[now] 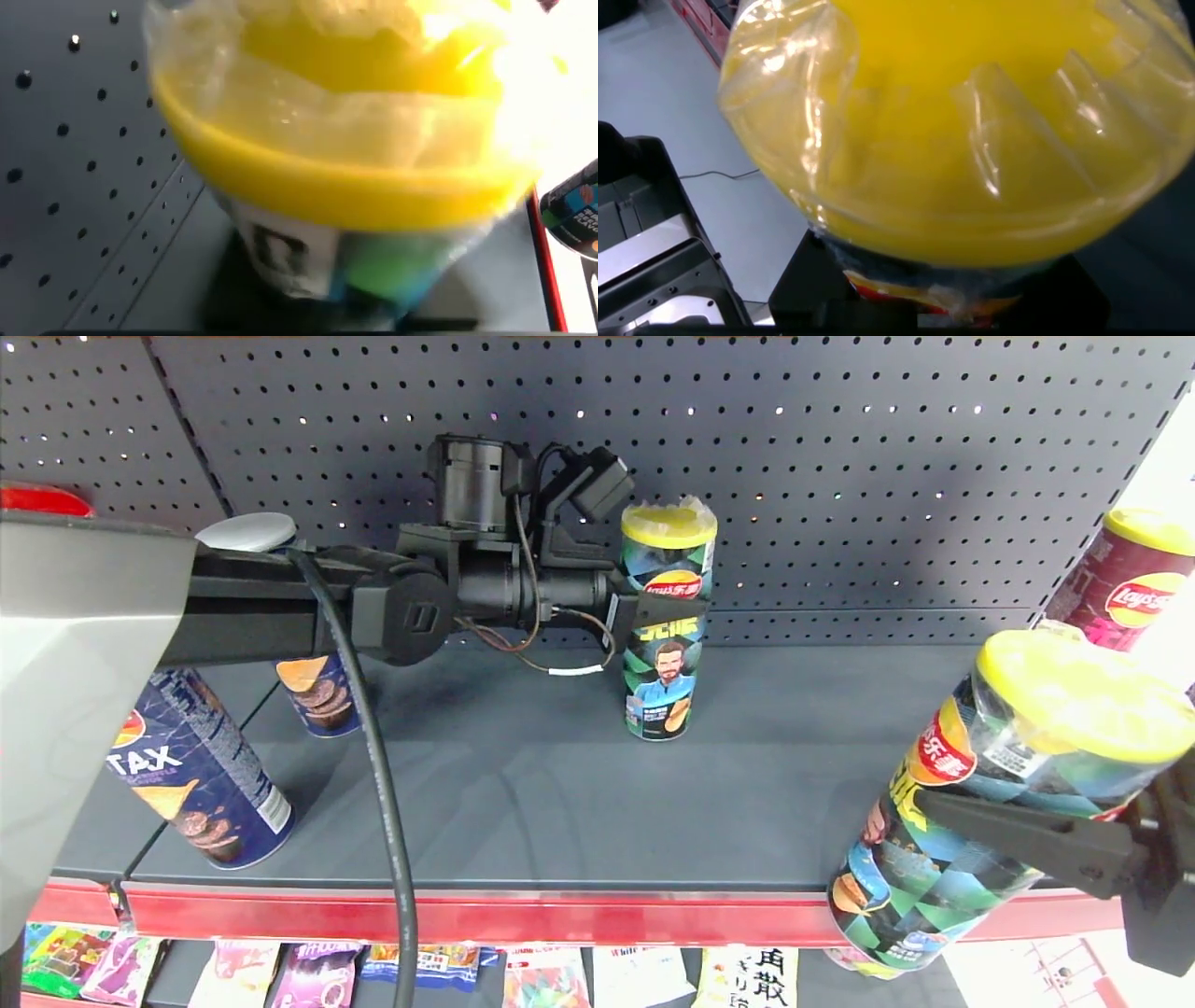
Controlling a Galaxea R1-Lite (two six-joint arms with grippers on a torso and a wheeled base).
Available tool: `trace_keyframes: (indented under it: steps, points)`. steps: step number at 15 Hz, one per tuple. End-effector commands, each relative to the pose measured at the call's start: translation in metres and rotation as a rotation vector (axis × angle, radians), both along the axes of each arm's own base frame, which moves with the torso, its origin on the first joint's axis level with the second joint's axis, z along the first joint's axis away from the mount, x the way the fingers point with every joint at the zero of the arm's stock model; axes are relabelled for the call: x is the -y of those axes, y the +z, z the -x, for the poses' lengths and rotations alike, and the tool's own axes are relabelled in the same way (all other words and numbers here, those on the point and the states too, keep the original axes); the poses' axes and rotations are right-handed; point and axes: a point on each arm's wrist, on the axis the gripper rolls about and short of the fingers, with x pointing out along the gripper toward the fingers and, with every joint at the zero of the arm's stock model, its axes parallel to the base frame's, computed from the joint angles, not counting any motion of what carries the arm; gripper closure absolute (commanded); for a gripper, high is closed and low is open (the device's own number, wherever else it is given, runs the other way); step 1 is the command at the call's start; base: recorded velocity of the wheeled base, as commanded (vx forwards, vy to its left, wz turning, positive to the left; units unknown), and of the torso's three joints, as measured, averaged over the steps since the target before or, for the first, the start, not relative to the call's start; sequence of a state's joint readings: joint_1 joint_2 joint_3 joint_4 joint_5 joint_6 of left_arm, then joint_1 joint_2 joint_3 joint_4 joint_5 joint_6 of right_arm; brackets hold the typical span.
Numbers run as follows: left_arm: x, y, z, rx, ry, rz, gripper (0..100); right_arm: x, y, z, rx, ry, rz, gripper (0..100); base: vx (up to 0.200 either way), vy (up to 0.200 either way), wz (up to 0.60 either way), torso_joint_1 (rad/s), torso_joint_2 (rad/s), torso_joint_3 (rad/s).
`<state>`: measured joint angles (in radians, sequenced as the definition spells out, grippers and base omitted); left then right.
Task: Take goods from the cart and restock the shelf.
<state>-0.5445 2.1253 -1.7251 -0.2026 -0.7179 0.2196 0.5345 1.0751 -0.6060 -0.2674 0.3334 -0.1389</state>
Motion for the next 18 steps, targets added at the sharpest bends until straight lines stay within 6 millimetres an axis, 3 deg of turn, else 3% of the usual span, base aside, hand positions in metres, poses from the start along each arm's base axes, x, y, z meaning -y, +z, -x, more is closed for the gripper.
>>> trace_keyframes:
  steps: [1, 6, 11, 18]
  points:
    - [0.0, 0.001, 0.0, -0.005, 0.001, 0.006, 100, 0.0, 0.0, 0.0, -0.002, 0.002, 0.001, 100, 0.0, 0.0, 0.0, 0.0, 0.0, 0.0]
    - [-0.001, 0.005, 0.004, -0.001, -0.022, 0.011, 100, -0.001, -0.001, -0.002, -0.006, 0.004, 0.003, 100, 0.0, 0.0, 0.0, 0.0, 0.0, 0.0]
    - [-0.007, 0.015, 0.045, -0.03, -0.111, 0.003, 100, -0.002, 0.0, -0.003, -0.004, 0.004, 0.003, 100, 0.0, 0.0, 0.0, 0.0, 0.0, 0.0]
    - [-0.025, 0.005, 0.076, -0.052, -0.115, -0.047, 100, -0.002, 0.001, -0.003, -0.003, 0.004, 0.002, 100, 0.0, 0.0, 0.0, 0.0, 0.0, 0.0]
